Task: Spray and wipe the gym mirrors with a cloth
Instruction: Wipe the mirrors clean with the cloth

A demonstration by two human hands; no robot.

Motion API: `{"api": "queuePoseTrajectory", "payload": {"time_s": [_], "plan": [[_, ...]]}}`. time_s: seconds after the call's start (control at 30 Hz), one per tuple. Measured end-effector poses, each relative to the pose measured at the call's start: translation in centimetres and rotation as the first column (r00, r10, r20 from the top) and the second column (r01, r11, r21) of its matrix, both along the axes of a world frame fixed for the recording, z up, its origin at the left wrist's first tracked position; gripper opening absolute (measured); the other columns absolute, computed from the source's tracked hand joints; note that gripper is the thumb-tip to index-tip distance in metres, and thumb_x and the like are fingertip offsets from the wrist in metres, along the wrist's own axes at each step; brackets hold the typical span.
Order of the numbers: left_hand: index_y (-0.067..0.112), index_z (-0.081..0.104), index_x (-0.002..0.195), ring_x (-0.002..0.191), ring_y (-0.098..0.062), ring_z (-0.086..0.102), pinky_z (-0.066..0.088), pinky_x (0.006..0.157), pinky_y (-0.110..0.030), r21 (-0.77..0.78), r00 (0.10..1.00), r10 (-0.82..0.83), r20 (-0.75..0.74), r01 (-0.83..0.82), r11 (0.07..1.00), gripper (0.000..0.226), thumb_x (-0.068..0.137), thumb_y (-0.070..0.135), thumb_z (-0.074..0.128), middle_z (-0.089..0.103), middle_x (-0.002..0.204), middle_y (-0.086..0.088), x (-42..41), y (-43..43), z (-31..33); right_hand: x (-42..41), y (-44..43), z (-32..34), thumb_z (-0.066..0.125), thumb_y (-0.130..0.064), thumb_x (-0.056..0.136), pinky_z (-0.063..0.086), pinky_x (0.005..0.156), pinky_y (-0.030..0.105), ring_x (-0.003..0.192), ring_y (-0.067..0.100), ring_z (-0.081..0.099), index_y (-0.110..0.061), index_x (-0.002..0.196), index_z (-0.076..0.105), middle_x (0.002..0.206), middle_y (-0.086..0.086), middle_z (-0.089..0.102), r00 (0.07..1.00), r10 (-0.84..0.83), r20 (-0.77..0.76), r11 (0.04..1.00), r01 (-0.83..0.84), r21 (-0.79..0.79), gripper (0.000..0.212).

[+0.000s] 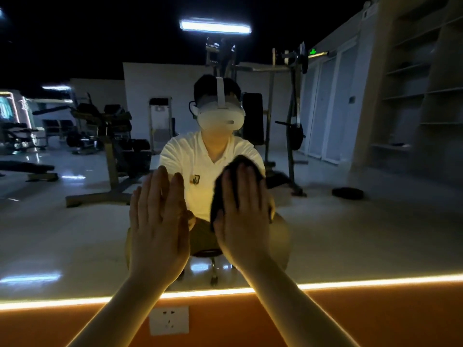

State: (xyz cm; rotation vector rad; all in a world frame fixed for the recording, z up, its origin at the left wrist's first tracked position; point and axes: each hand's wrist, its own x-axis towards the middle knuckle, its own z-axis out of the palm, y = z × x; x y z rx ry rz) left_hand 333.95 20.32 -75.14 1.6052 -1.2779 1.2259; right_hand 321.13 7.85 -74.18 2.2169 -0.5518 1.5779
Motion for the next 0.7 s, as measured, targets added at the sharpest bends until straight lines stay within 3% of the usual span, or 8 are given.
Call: {"api": "queuePoseTrajectory", "payload": {"time_s": [0.13,0.23,0.37,0.53,0.6,0.7], "plan": [[0.002,0.028,0.158,0.157,-0.044,0.023,0.024,0.121,-0.068,-0.016,0.998,-0.055,0.005,0.055,0.998,0.058,0.113,0.037,0.031,0.025,0.167,-0.029,0.5,0.9,-1.2,1.6,1.9,-3.5,0.033,-0.035,0.113,0.021,0.127,0.049,0.159,0.027,0.012,-0.015,0.161,0.031,0.17,0.011,0.021,0.95,0.074,-0.303,0.967,-0.142,-0.21,0.053],[0.002,0.032,0.157,0.156,-0.046,0.023,0.022,0.121,-0.069,0.028,0.997,-0.081,0.02,0.08,0.996,0.059,0.113,0.04,0.03,0.025,0.167,-0.029,0.7,1.0,-1.5,-0.9,-0.5,-4.6,0.045,-0.034,0.109,0.016,0.128,0.047,0.159,0.026,0.014,-0.018,0.162,0.03,0.17,0.009,0.02,0.92,0.017,-0.392,0.95,-0.137,-0.279,0.058],[0.004,0.033,0.158,0.157,-0.046,0.02,0.023,0.119,-0.073,0.072,0.994,-0.062,0.086,0.056,0.996,0.066,0.099,0.022,0.056,0.021,0.169,-0.028,0.7,0.2,-2.0,-7.3,-5.9,-5.4,0.044,-0.043,0.106,0.016,0.128,0.05,0.159,0.03,0.013,-0.016,0.162,0.024,0.17,0.013,0.015,0.947,-0.106,-0.305,0.972,0.033,-0.234,0.065],[0.005,0.032,0.159,0.158,-0.047,0.016,0.021,0.119,-0.074,0.091,0.997,-0.05,0.054,0.045,0.995,0.066,0.099,0.019,0.056,0.017,0.17,-0.027,0.5,-0.4,-2.5,-13.6,-9.5,-5.5,0.037,-0.037,0.105,0.026,0.121,0.063,0.158,0.039,0.012,-0.001,0.162,0.019,0.169,0.024,0.013,0.974,-0.221,-0.054,0.963,0.227,0.146,0.069],[0.004,0.033,0.159,0.158,-0.046,0.016,0.02,0.12,-0.073,0.102,0.998,-0.05,0.05,0.044,0.994,0.066,0.099,0.018,0.057,0.017,0.171,-0.026,0.4,-0.2,-2.4,-12.6,-8.4,-5.2,0.035,-0.034,0.104,0.025,0.121,0.063,0.157,0.041,0.013,0.003,0.161,0.019,0.168,0.027,0.013,0.974,-0.223,0.027,0.952,0.212,0.221,0.069],[0.002,0.035,0.159,0.159,-0.043,0.015,0.021,0.121,-0.071,0.134,0.998,-0.052,0.041,0.046,0.99,0.066,0.099,0.017,0.059,0.016,0.171,-0.024,0.6,0.5,-2.2,-8.9,-5.6,-5.1,0.039,-0.032,0.105,0.021,0.124,0.062,0.157,0.041,0.012,0.001,0.16,0.02,0.168,0.027,0.013,0.995,-0.102,-0.012,0.983,0.103,0.151,0.068]]}}
